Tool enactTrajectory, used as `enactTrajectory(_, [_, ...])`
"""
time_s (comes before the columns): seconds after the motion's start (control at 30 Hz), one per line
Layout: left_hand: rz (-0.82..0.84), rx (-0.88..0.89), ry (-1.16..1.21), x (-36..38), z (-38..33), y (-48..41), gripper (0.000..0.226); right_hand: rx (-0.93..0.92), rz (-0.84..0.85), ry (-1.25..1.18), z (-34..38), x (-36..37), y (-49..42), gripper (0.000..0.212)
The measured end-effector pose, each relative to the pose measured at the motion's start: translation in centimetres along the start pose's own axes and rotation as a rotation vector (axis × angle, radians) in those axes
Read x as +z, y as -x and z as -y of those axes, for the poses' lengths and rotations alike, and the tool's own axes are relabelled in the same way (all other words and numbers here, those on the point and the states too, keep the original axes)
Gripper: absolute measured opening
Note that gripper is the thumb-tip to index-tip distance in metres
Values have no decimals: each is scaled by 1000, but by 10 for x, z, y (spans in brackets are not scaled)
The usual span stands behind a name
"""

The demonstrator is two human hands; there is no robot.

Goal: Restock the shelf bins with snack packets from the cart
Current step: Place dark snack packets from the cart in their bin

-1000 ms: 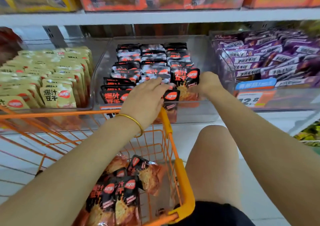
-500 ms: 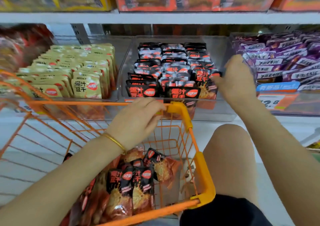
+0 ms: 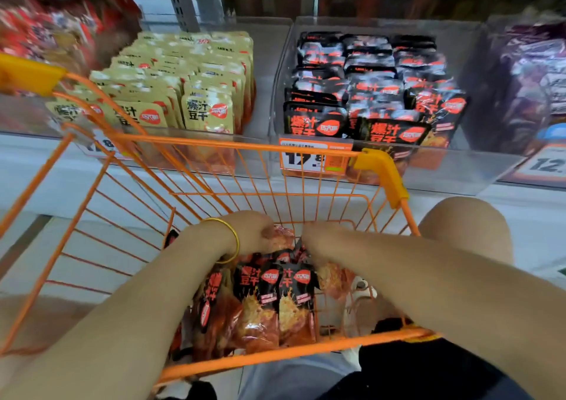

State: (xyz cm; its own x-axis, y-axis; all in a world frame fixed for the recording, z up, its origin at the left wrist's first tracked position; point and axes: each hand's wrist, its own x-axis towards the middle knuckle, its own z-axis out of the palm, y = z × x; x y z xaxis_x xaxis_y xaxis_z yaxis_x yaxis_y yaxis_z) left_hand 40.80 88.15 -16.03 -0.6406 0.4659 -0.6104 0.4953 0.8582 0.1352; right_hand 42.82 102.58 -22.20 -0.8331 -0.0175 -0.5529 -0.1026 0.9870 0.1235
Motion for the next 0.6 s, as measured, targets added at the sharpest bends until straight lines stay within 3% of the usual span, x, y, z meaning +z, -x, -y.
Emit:
enactTrajectory(0.13, [-8,21,8,0,-2,-4,29,2,144,10,11,4,4,40])
enactTrajectory(0.23, [-29,32,60,-1,-5,-4,29,-55,260,68,12,-23,15,12])
enactTrajectory(0.4, [-98,7,270,-11,-10,2,57,-137,-49,26,0,-74,60,18])
enactTrajectory(0.5, [-189,100,626,-27,-20,12,48,-232,-187,-459,-42,-94,92,25])
enactTrajectory(0.6, [-410,214,944,-57,-47,25,20,-267,-398,-1035,-94,-98,117,12])
